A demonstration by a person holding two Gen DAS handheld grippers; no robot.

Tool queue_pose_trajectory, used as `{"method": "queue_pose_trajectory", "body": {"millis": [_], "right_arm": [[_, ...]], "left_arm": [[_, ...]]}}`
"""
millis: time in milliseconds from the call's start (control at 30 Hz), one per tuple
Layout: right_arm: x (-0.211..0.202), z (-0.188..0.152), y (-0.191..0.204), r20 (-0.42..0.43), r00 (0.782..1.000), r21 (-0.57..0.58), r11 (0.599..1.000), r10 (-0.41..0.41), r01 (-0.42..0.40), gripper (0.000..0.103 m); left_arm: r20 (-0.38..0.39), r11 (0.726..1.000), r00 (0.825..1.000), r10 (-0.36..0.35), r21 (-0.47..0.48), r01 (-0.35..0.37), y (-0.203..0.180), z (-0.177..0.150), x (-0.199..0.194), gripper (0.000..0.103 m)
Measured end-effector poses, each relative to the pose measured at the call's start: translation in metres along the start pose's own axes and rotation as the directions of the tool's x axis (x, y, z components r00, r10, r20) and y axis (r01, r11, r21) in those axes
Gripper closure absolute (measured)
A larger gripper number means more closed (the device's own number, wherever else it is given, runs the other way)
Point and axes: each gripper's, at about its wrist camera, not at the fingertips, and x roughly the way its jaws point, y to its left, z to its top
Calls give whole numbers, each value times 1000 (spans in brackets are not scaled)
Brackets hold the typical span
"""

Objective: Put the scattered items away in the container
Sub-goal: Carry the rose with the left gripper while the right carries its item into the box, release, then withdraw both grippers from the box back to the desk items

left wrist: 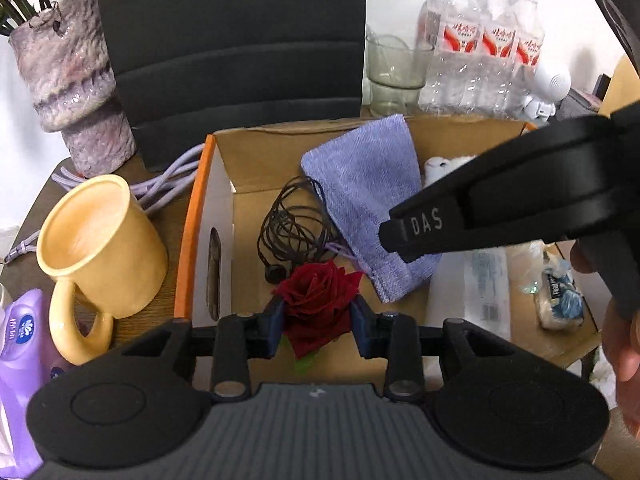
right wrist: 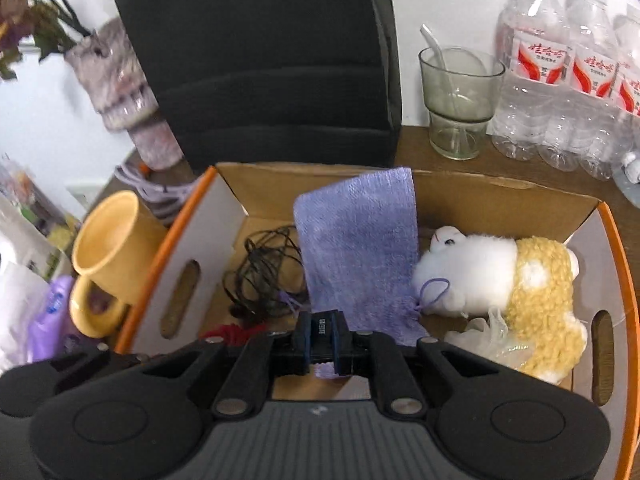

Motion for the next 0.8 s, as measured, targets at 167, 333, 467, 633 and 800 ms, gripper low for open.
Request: {"method": "queue_pose_trajectory", "body": {"millis": [167,333,467,633,800], "right_arm": [[12,-5,-3,-75,997,-19,1000,-23,22,89],[8,-8,-11,-84,996,20,1000,-7,9,71],[-14,-7,-15,-49,999,34,999,8,-6,61],[-49,-4,-26,-2,1000,31,999,-14,14,56],[-94,-14,-41,76,996,-27,998,-55,57,45]], "left_arm": [[11,1000,1000,8,5,-8,4,-2,-3,59],[7,999,1000,-4,-35,5,12,1,-5,46],[3,999,1000,-2,-40,3,11,5,-9,33],[31,998,1000,5,-64,-3,10,16,-25,24],[101,997,995,12,-83,-3,9,23,-56,9]]}}
